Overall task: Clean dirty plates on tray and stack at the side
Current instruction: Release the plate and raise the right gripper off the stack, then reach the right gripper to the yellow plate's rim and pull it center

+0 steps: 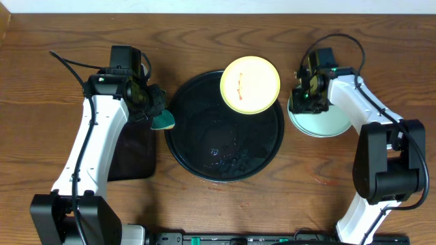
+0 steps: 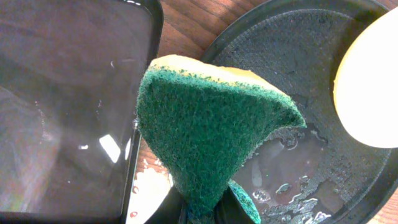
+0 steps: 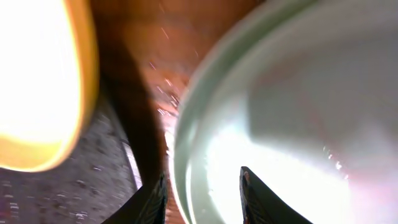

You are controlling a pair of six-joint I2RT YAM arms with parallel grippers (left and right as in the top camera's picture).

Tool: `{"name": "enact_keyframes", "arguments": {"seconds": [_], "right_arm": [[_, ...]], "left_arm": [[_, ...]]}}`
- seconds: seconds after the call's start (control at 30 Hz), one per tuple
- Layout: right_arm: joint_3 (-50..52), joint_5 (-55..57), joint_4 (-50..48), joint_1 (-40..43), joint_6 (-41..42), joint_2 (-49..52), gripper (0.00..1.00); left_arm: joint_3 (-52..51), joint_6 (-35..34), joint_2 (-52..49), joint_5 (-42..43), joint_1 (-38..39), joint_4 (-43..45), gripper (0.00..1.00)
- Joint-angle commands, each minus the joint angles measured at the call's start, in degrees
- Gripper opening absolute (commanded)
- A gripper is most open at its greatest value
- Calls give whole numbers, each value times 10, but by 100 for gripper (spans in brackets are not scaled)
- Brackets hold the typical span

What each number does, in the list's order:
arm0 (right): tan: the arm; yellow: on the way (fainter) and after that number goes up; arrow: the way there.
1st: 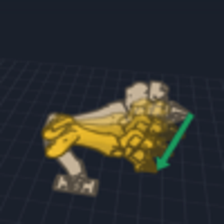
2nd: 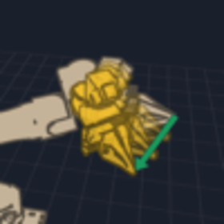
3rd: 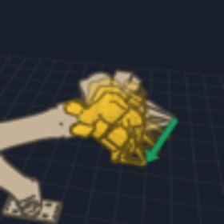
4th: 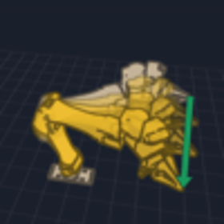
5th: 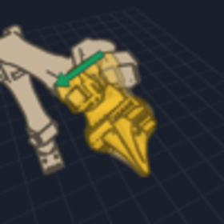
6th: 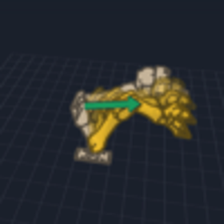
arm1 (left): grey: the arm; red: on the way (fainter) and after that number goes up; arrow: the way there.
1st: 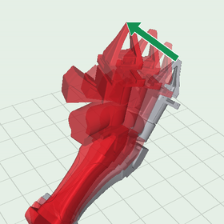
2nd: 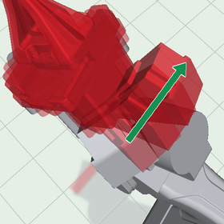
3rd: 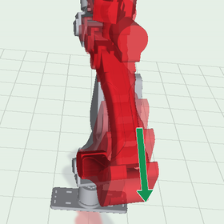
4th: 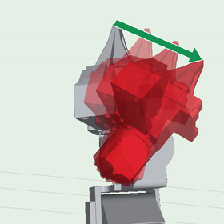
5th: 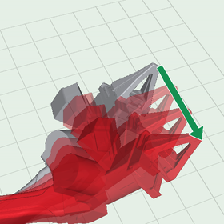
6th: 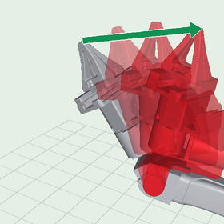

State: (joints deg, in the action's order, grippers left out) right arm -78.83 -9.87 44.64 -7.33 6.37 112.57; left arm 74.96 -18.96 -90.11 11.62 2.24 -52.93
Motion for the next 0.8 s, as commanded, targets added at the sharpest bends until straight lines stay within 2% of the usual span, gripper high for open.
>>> {"name": "enact_keyframes", "arguments": {"seconds": [0.0, 0.13, 0.33, 0.5, 0.77], "right_arm": [[-49, -24, 6, -3, -11, 4, 36], [-90, -30, 11, -3, -11, 4, 38], [-94, -17, 5, -6, 3, 5, 41], [-94, -26, -63, -14, 14, 11, 42], [-95, -26, -169, -45, -26, 67, 43]], "left_arm": [[10, 13, 1, -7, -3, -2, 8], [10, 13, 1, -7, -3, -2, 7], [9, 13, 1, -7, -3, -2, 7], [9, 13, 1, -7, -3, -1, 7], [9, 13, 1, -7, -3, 1, 8]]}}
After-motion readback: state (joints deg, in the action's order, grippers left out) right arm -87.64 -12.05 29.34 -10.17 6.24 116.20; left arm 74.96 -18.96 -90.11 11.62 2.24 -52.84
